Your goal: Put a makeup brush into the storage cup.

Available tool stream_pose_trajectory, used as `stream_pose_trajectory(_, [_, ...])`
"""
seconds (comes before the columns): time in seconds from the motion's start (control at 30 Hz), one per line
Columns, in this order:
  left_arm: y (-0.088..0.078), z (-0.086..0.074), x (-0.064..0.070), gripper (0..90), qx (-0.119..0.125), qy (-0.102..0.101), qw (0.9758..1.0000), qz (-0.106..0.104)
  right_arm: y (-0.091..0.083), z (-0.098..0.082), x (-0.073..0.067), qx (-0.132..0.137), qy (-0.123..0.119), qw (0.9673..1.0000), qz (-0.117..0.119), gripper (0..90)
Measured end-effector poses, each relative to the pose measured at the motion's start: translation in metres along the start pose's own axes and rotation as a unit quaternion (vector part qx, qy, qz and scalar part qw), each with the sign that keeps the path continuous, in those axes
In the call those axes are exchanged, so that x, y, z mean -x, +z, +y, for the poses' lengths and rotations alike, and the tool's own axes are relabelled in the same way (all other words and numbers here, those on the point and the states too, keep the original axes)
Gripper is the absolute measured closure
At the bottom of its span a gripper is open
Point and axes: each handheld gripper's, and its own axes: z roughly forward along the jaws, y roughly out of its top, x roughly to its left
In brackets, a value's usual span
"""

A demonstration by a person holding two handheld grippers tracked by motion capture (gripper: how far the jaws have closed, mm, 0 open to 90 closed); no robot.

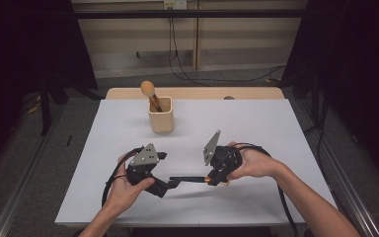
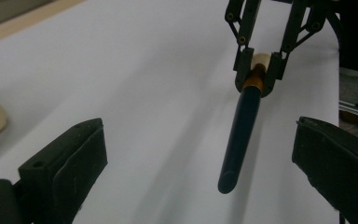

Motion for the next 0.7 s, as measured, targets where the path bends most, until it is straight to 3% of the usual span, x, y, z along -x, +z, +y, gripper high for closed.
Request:
stream_pose_trajectory(0.13, [0.005, 0.0, 0.0, 4.3, -0.019, -0.004, 0.9997, -0.018, 0.002, 0.002, 0.003, -0.005, -0.001, 1.0, 0.001, 74.0])
stream_pose_trajectory(0.37, [0.015, 0.005, -0.002, 4.1, -0.06, 0.004, 0.9971, -0.047, 0.006, 0.01, -0.001, -0.038, -0.012, 0.9991, 0.012, 73.9])
stream_pose_trajectory(0.5, [0.02, 0.01, -0.002, 4.2, -0.093, 0.02, 0.9931, -0.07, 0.006, 0.013, 0.001, -0.05, -0.014, 0.9986, 0.013, 74.0])
stream_pose_trajectory(0.57, [0.023, 0.013, -0.002, 4.3, -0.117, 0.026, 0.9906, -0.065, 0.005, 0.014, 0.001, -0.054, -0.015, 0.9983, 0.015, 73.9])
stream_pose_trajectory(0.7, [0.027, 0.016, -0.004, 5.9, -0.133, 0.021, 0.9883, -0.071, 0.004, 0.017, 0.001, -0.056, -0.02, 0.9981, 0.012, 74.0])
